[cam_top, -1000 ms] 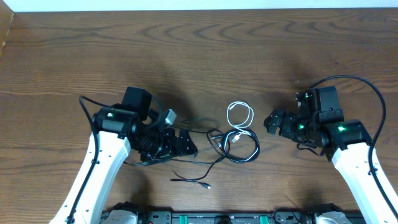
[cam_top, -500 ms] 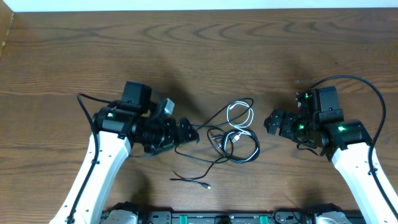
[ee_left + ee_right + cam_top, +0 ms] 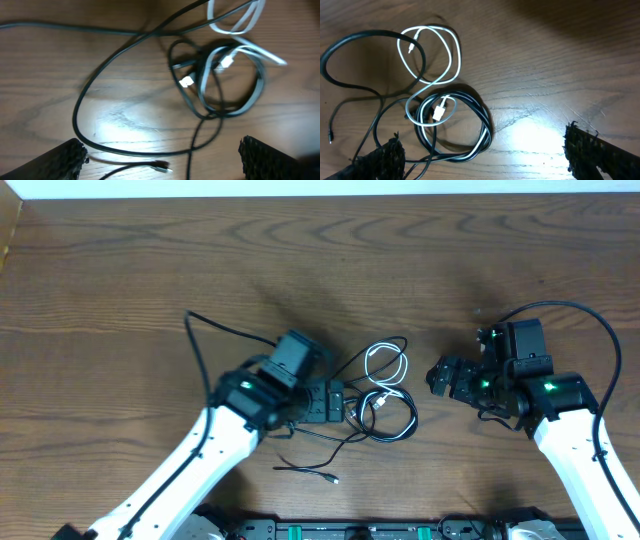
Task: Untangle cables
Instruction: 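Reach the left gripper down into the black-and-white cable tangle, then grasp cables with the left gripper and lift them up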
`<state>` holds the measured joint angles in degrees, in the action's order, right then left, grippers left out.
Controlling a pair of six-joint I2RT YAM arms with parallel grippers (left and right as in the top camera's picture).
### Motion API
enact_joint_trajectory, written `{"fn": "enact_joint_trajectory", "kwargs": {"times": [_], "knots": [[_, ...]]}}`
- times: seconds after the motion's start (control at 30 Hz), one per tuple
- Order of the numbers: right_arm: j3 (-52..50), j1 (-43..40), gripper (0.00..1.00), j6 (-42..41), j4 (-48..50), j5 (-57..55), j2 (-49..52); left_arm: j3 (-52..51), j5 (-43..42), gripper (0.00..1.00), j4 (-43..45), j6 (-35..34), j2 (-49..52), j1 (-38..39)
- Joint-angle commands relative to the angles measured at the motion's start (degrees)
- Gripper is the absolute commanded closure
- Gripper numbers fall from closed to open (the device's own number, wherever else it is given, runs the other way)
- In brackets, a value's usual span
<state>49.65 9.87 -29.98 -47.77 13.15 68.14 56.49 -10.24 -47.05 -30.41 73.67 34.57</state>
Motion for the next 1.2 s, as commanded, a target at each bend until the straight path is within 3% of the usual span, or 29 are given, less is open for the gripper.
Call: {"fn": "enact_joint_trajectory", "kwargs": {"times": [0.0,0.47,0.5,0.57,0.8,0.83,1.0,1.17], "knots": [[-0.3,-1.3,0.01,-0.2,-0.5,-1.0,0.0,-2.1,10.2,0.01,0.1,-7.9,3.6,3.5],[-0.3,-3.1,0.01,-0.2,-2.9,-1.0,0.0,-2.2,6.3,0.02,7.7,-12.1,18.9,12.2],[-0.3,-3.1,0.01,-0.2,-3.0,-1.0,0.0,-2.2,6.3,0.07,7.7,-12.6,19.4,12.1],[-0.3,-3.1,0.01,-0.2,-3.1,-1.0,0.0,-2.2,6.4,0.35,7.8,-14.1,20.1,12.1],[-0.3,-3.1,0.01,-0.2,-3.7,-1.0,0.0,-2.2,6.5,0.39,14.3,-16.4,20.5,12.1],[-0.3,-3.1,0.01,-0.2,-3.8,-1.0,0.0,-2.2,6.5,0.44,15.6,-16.4,20.5,12.1],[-0.3,-3.1,0.01,-0.1,-5.0,-1.2,0.0,-2.2,6.4,0.92,18.4,-18.2,20.5,12.1],[-0.3,-3.1,0.01,0.3,-5.2,-1.2,0.0,-2.2,6.5,0.93,18.6,-18.1,20.4,12.1]]}}
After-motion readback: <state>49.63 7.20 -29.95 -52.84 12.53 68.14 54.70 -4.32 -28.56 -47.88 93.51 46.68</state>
